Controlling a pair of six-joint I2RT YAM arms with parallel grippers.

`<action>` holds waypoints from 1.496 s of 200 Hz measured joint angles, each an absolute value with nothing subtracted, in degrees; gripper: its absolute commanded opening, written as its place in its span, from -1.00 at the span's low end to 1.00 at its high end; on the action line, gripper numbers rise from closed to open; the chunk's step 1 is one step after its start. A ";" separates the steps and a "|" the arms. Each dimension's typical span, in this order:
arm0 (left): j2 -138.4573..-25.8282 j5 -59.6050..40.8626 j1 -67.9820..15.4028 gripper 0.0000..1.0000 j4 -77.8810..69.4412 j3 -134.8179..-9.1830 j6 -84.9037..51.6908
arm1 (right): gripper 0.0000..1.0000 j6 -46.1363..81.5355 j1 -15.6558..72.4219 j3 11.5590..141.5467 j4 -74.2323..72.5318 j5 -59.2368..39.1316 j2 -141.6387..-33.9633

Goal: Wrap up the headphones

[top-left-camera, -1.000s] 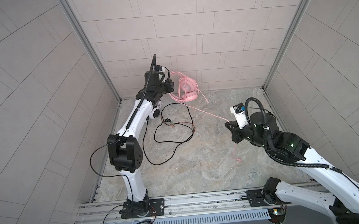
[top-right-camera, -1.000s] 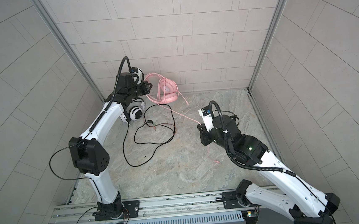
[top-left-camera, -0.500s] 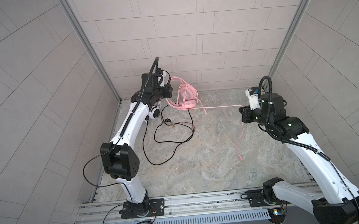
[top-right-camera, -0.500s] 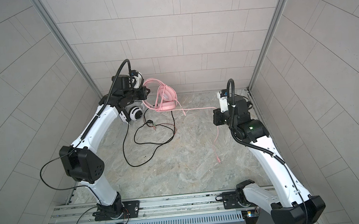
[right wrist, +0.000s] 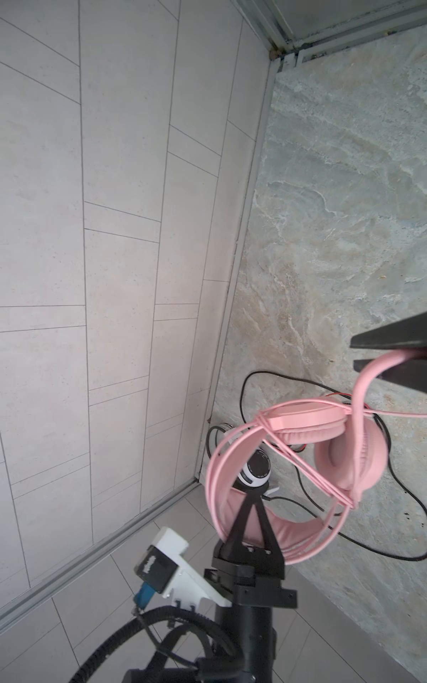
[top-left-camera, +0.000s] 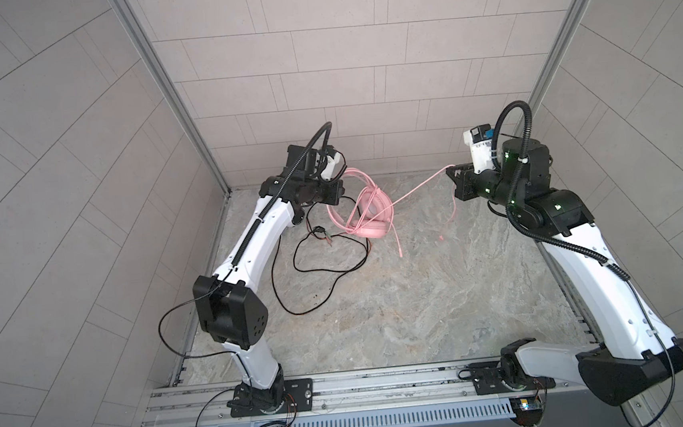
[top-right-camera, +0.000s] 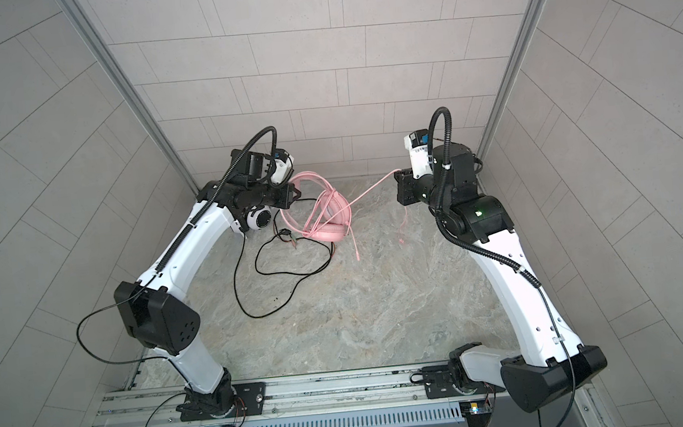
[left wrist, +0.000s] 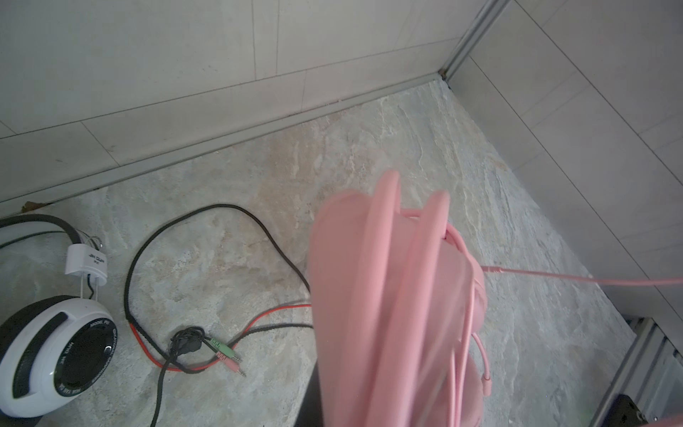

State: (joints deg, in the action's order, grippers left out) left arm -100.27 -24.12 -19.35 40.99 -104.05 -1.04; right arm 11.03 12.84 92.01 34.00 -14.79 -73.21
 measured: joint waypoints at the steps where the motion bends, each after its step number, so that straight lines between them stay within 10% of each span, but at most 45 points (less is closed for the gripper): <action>1: -100.27 -24.14 -19.46 -1.00 41.10 -104.07 -0.97 | -1.00 11.00 12.84 92.16 34.00 -14.79 -73.38; 134: -99.20 -36.49 -24.77 -1.00 53.95 -114.93 3.42 | -1.00 15.33 6.98 101.41 22.57 -26.57 -101.14; 243: -99.11 -45.04 -24.67 -1.00 49.89 -116.60 -6.72 | -1.00 34.54 10.83 85.71 -16.10 -49.54 -114.85; 299: -97.73 -48.93 -25.12 -1.00 41.25 -112.84 -15.03 | -0.61 45.21 12.38 80.14 -36.29 -50.83 -115.87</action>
